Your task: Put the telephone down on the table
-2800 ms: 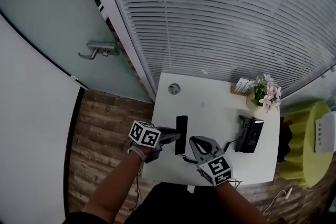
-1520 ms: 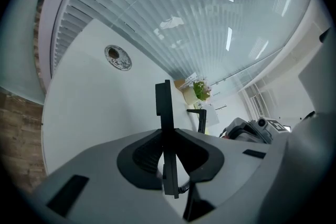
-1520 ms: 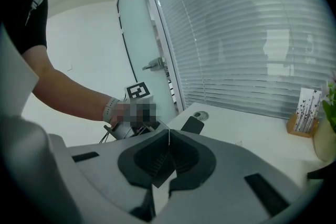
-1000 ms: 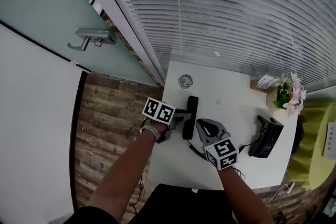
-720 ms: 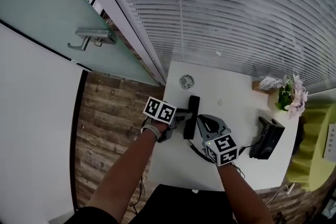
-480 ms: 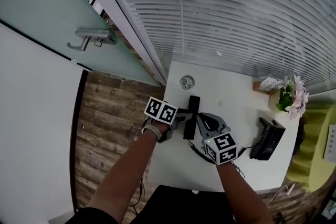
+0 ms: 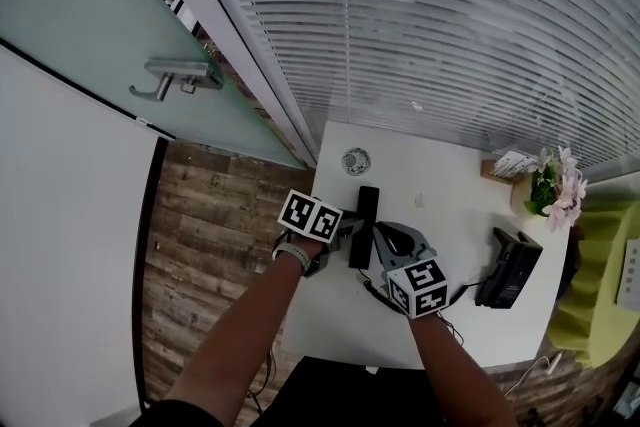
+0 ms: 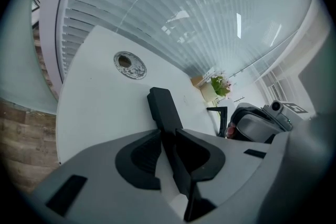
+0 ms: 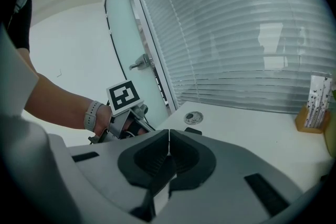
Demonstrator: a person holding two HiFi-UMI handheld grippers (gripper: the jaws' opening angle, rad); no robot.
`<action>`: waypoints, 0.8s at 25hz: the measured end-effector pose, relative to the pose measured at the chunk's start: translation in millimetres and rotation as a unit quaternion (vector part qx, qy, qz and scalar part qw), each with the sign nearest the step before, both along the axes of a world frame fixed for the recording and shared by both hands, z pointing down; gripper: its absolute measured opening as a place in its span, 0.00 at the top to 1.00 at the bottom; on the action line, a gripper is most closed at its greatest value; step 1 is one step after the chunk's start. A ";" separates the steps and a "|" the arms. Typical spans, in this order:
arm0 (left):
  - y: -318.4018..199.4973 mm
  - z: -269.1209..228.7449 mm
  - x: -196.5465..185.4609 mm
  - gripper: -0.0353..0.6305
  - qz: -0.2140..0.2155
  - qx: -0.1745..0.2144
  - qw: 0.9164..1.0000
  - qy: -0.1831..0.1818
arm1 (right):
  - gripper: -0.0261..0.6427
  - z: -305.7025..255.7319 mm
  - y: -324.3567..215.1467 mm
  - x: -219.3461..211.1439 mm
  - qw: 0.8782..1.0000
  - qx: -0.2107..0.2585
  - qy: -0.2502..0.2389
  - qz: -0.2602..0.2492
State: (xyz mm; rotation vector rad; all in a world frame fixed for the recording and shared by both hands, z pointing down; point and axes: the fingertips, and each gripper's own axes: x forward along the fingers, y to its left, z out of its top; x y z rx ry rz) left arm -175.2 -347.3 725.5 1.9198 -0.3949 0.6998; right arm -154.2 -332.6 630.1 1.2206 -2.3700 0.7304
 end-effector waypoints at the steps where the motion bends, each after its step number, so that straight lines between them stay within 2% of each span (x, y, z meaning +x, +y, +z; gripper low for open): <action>1: 0.1 -0.7 -0.9 0.81 0.001 0.006 1.000 -0.003 | 0.93 -0.4 0.4 0.1 1.000 0.000 0.000 0.000; 3: -0.3 -3.6 -2.9 0.80 -0.002 0.021 1.000 -0.003 | 0.93 -2.8 1.0 1.1 1.000 0.004 0.001 0.002; 7: -1.3 -15.4 -7.7 0.79 -0.029 0.033 0.999 0.022 | 0.93 -11.0 4.1 6.3 1.000 0.012 0.002 0.008; 9: -3.8 -23.3 -11.1 0.78 -0.035 0.048 0.998 0.021 | 0.93 -15.6 5.8 9.9 1.000 0.015 0.000 0.013; 15: 2.4 -58.0 -22.9 0.78 -0.063 0.125 0.990 0.017 | 0.93 -35.1 24.6 26.9 0.999 0.025 -0.005 0.034; 20: 27.6 -87.6 -23.2 0.83 -0.036 0.190 0.981 0.001 | 0.93 -48.7 52.6 42.9 0.998 0.031 -0.003 0.049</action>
